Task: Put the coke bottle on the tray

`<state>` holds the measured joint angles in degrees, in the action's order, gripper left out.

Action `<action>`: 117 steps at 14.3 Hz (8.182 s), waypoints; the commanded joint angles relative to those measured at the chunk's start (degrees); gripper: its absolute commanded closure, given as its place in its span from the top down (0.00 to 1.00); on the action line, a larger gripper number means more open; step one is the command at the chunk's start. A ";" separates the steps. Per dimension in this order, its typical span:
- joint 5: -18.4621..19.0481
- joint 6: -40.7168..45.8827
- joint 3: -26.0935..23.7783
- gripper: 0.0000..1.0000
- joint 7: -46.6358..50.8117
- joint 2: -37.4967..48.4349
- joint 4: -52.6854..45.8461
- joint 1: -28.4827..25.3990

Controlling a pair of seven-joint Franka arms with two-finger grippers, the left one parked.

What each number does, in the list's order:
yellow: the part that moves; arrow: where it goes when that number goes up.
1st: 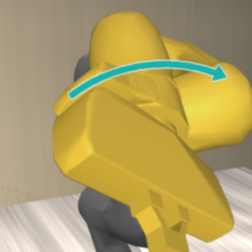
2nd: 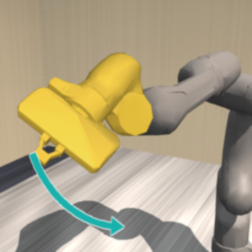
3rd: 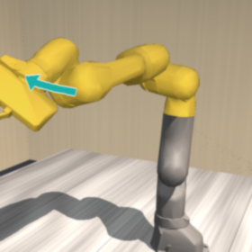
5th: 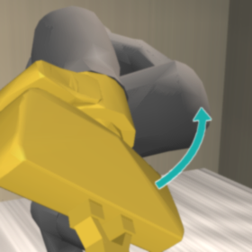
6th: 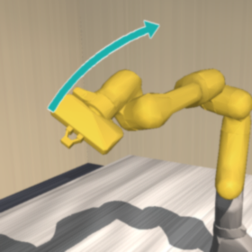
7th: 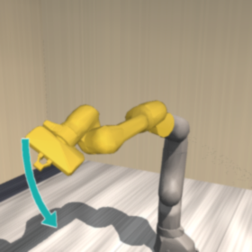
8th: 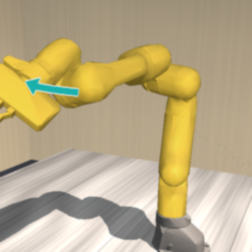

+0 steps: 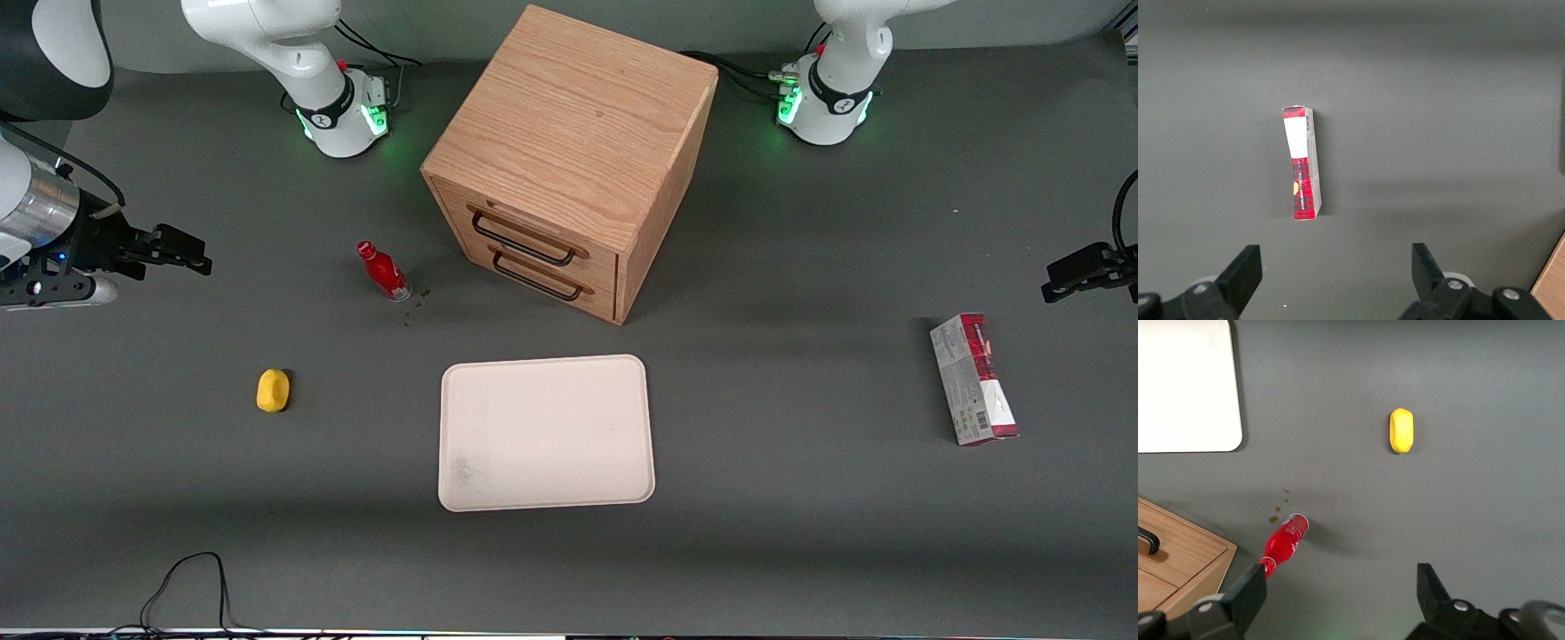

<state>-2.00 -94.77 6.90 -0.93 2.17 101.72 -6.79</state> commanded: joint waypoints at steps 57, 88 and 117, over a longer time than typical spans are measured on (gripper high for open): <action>-0.20 -43.92 -6.90 1.00 20.71 4.69 44.62 -14.30; 0.77 -0.18 -6.37 0.00 20.97 -12.34 -5.34 -9.39; 2.88 -11.84 -11.91 0.00 44.35 -56.66 -53.65 -11.14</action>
<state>-0.03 -106.24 -5.10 40.88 -53.03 50.90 -17.08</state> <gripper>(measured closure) 0.687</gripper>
